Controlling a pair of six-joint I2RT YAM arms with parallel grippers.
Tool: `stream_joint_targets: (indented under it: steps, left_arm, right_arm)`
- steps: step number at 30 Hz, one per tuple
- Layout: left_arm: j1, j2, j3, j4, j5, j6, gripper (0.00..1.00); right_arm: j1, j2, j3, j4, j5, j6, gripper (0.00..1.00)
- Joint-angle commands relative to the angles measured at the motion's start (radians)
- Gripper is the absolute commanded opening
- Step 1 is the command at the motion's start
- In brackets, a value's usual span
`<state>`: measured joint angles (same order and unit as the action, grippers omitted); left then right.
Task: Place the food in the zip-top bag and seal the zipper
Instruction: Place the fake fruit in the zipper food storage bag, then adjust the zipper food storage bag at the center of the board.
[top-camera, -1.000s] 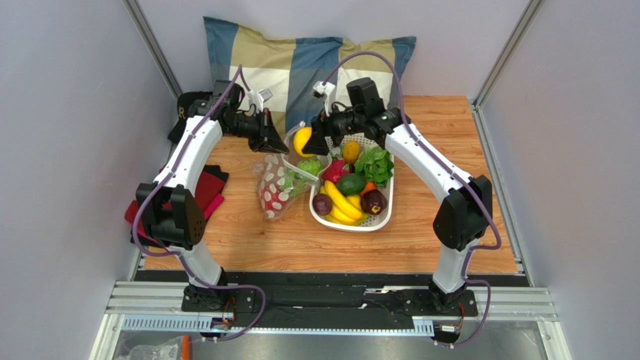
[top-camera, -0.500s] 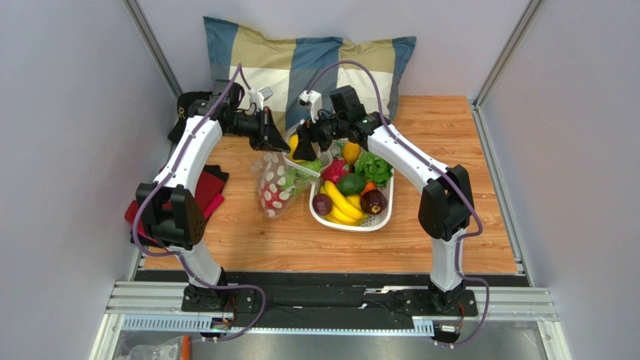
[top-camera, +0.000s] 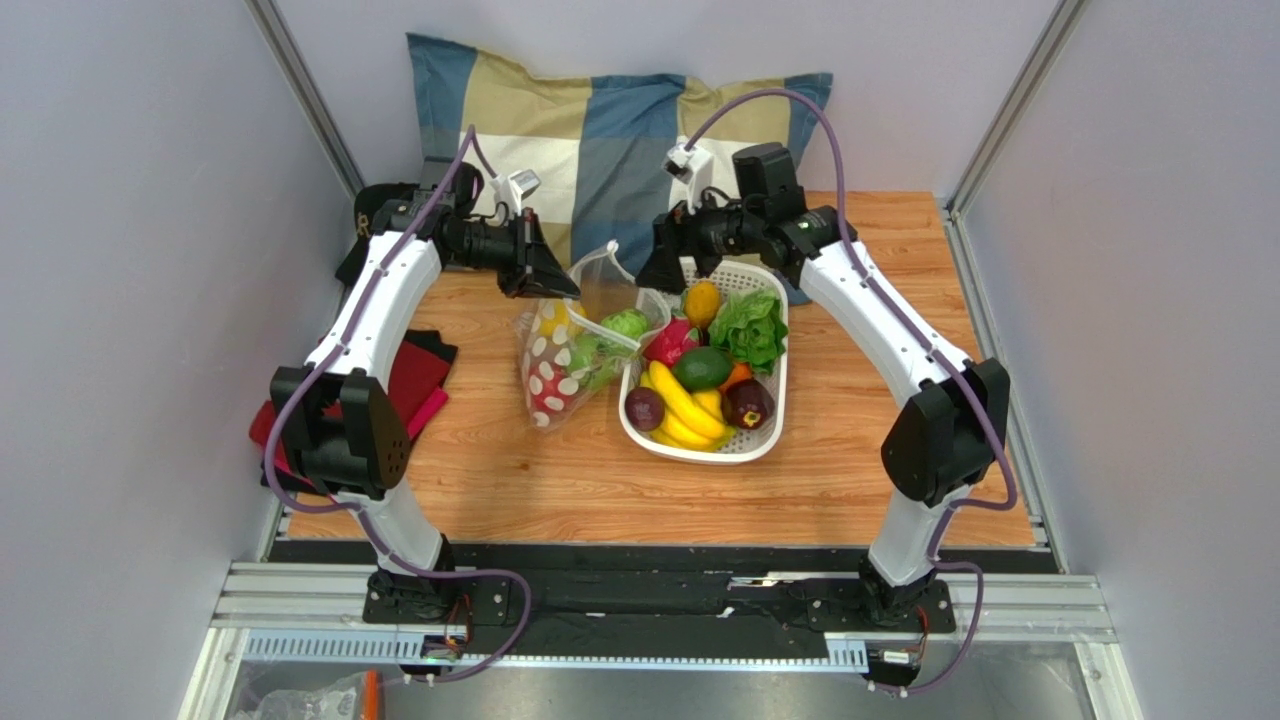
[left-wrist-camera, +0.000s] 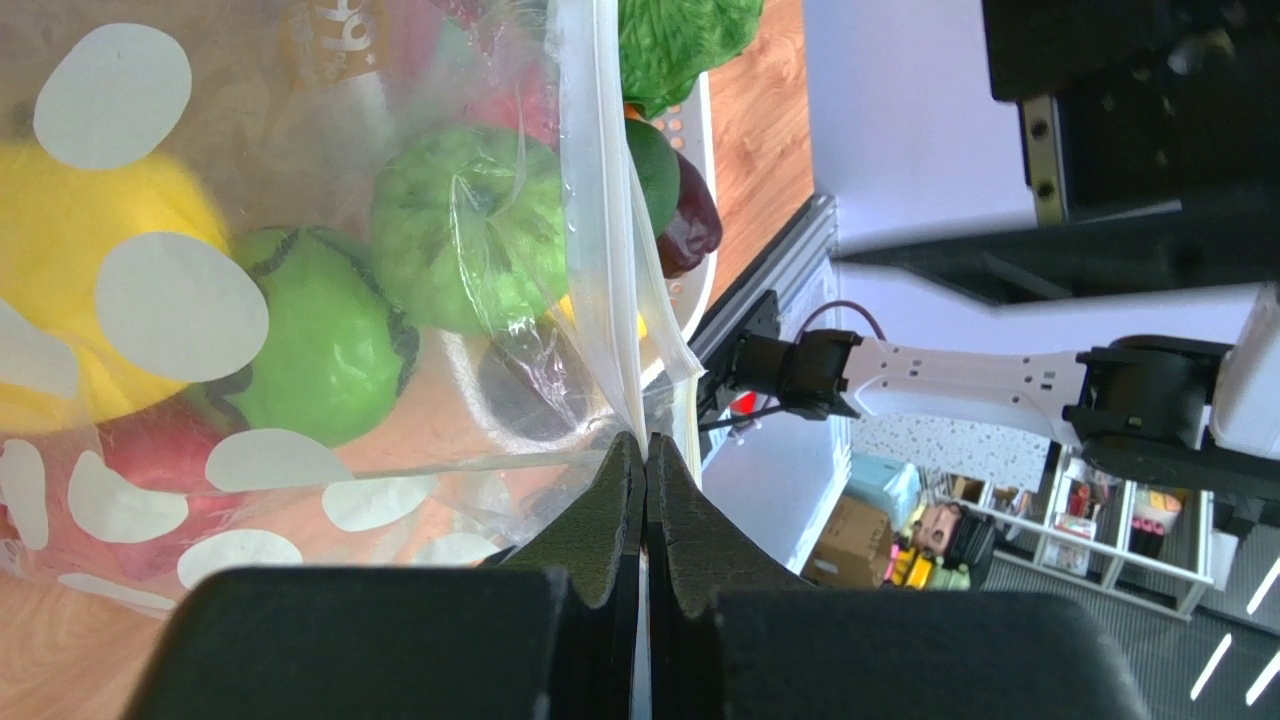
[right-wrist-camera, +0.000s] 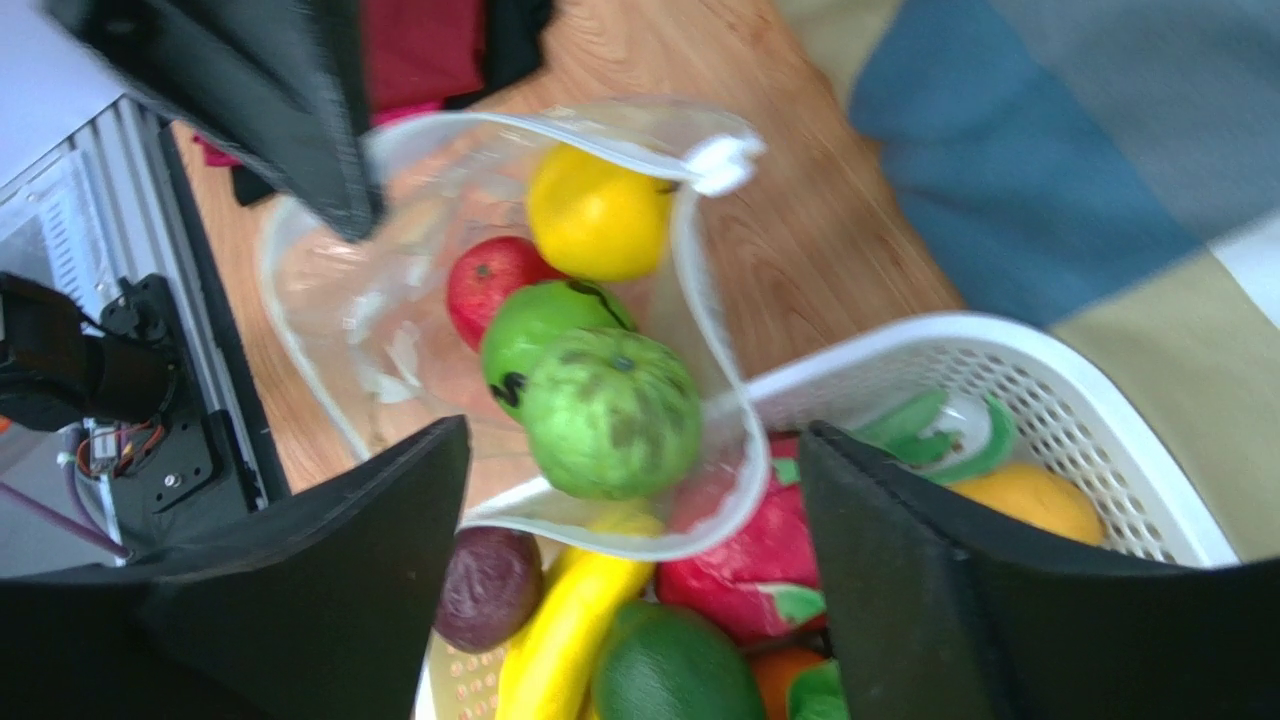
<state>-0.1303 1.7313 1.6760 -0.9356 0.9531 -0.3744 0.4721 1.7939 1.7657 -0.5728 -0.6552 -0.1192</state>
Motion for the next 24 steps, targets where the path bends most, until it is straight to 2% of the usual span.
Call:
stream_joint_targets:
  steps: [1,2,7,10,12,13,14,15,16,19,20,24]
  left_arm:
    - [0.004,-0.027,0.017,0.035,0.046,-0.015,0.0]
    - [0.004,-0.026,0.018,0.034,0.046,-0.015,0.0]
    - [0.004,-0.03,0.024,0.026,0.038,-0.006,0.0]
    - [0.004,-0.033,0.027,0.015,0.03,0.003,0.0]
    - [0.004,-0.033,0.027,0.011,0.027,0.006,0.0]
    - [0.004,-0.035,0.028,0.006,0.026,0.015,0.0]
    - [0.006,-0.035,0.033,-0.014,0.015,0.023,0.0]
    - [0.008,-0.035,0.043,-0.029,0.004,0.038,0.0]
    - [0.008,-0.039,0.048,-0.043,-0.013,0.051,0.0]
    - [0.012,-0.065,0.044,-0.095,-0.153,0.12,0.0]
    - [0.012,-0.088,0.036,-0.109,-0.28,0.146,0.0]
    - [0.014,-0.131,0.004,-0.132,-0.584,0.199,0.0]
  right_arm:
    - [-0.043,0.056,-0.008,-0.097,0.014,0.038,0.77]
    - [-0.044,0.082,0.0,-0.111,0.017,0.038,0.73]
    - [-0.044,0.14,0.012,-0.147,0.028,0.044,0.68]
    - [-0.047,0.174,0.026,-0.191,0.008,0.043,0.61]
    - [-0.046,0.182,0.026,-0.213,-0.03,0.046,0.5]
    - [-0.044,0.182,0.028,-0.216,-0.049,0.049,0.4]
    - [-0.046,0.176,0.029,-0.219,-0.088,0.055,0.19]
    - [-0.044,0.17,0.032,-0.217,-0.11,0.062,0.07]
    - [-0.047,0.144,0.035,-0.214,-0.127,0.073,0.0]
    - [-0.043,0.069,0.018,-0.136,-0.199,0.113,0.0]
    - [-0.033,0.046,0.012,-0.078,-0.207,0.146,0.0]
    - [0.008,-0.007,0.037,-0.044,-0.205,0.178,0.0]
